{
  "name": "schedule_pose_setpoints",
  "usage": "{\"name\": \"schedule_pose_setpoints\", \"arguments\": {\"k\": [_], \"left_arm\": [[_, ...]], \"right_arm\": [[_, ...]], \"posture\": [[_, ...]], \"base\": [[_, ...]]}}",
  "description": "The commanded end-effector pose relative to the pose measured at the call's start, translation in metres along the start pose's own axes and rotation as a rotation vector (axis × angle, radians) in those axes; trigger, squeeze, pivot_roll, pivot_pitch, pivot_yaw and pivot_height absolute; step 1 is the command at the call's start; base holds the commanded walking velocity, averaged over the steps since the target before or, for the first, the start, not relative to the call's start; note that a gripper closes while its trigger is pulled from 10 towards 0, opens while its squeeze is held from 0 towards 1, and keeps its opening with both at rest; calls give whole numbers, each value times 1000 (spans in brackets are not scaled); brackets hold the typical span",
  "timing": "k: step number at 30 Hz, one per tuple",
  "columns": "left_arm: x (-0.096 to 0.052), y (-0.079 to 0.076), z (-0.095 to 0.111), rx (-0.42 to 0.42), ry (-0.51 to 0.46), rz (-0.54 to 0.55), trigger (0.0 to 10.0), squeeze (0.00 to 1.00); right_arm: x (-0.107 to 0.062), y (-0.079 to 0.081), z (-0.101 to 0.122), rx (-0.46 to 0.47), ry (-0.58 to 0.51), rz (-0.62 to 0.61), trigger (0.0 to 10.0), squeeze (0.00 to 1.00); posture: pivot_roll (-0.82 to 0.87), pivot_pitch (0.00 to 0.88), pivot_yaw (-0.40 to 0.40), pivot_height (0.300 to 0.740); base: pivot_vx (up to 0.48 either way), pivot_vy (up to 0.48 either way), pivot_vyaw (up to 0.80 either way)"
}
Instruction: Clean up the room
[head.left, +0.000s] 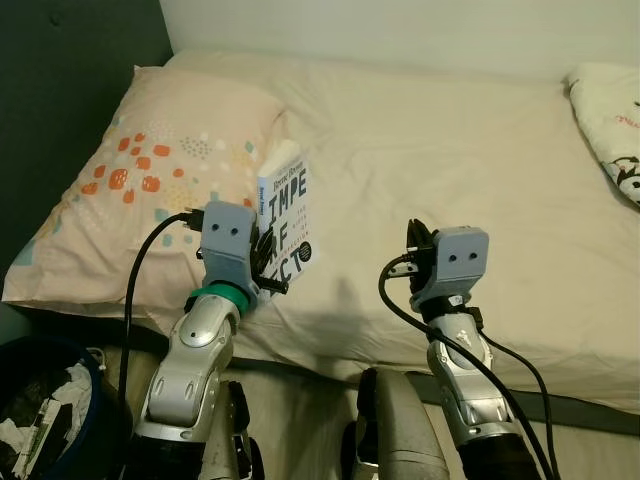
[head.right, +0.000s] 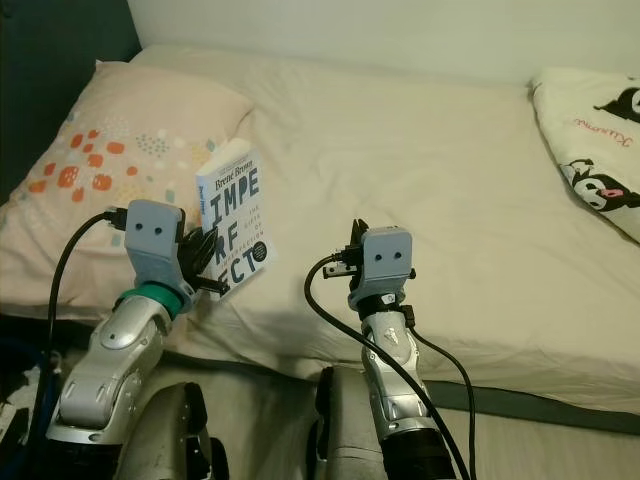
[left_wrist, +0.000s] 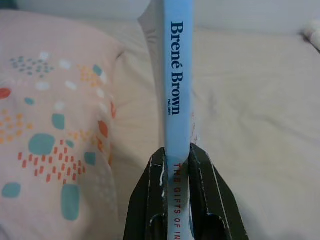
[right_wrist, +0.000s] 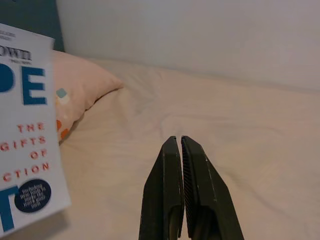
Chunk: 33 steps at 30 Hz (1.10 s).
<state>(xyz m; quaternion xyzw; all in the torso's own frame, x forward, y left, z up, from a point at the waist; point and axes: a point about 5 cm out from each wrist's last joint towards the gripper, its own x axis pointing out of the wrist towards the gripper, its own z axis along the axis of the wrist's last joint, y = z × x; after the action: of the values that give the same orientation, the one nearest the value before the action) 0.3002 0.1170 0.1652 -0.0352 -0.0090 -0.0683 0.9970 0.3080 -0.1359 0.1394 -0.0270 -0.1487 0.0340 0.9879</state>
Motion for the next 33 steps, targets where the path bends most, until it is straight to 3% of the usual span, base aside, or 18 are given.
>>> {"name": "schedule_pose_setpoints", "arguments": {"k": [1,2,3,6,7,8,10,14,22,25,28,29,33], "left_arm": [[2,4,9,-114,-11,41,10000,0],[2,3,10,-167,-4,45,10000,0],[2,3,10,-167,-4,45,10000,0],[3,-6,4,-320,60,15,10000,0],[3,-6,4,-320,60,15,10000,0],[3,-14,-5,-444,133,0,10000,0],[3,-17,-9,-490,161,-2,10000,0],[5,-33,-27,-681,264,11,10000,0],[18,-43,-48,-812,349,105,10000,0],[33,-45,-49,-932,370,144,10000,0],[37,-45,-50,-982,378,169,10000,0],[41,-45,-52,-1035,369,195,10000,0],[46,-45,-61,-1019,392,243,10000,0]], "right_arm": [[-2,-2,-2,4,9,-8,10000,0],[-3,-1,-2,3,10,-7,10000,0],[-3,-1,-2,3,10,-7,10000,0],[-3,0,-3,3,14,-3,10000,0],[-3,0,-3,3,14,-3,10000,0],[-4,1,-4,3,19,0,10000,0],[-5,1,-5,3,21,0,10000,0],[-10,2,-8,1,38,3,10000,0],[-15,3,-9,-4,51,10,10000,0],[-19,2,-9,-9,59,9,10000,0],[-21,1,-10,-12,63,8,10000,0],[-22,1,-10,-13,66,9,10000,0],[-22,3,-9,-13,69,18,10000,0]], "posture": [[-75,109,16,592],[-75,111,16,592],[-75,111,16,592],[-75,117,14,592],[-75,117,14,592],[-76,124,16,592],[-77,126,16,592],[-85,152,17,592],[-114,185,14,592],[-128,198,16,592],[-134,205,14,592],[-139,208,12,592],[-151,220,2,592]], "base": [[0,0,0],[0,0,0],[0,0,0],[0,0,0],[0,0,0],[0,0,0],[0,0,0],[0,0,0],[0,0,0],[0,0,0],[0,0,0],[0,0,0],[0,0,0]]}}
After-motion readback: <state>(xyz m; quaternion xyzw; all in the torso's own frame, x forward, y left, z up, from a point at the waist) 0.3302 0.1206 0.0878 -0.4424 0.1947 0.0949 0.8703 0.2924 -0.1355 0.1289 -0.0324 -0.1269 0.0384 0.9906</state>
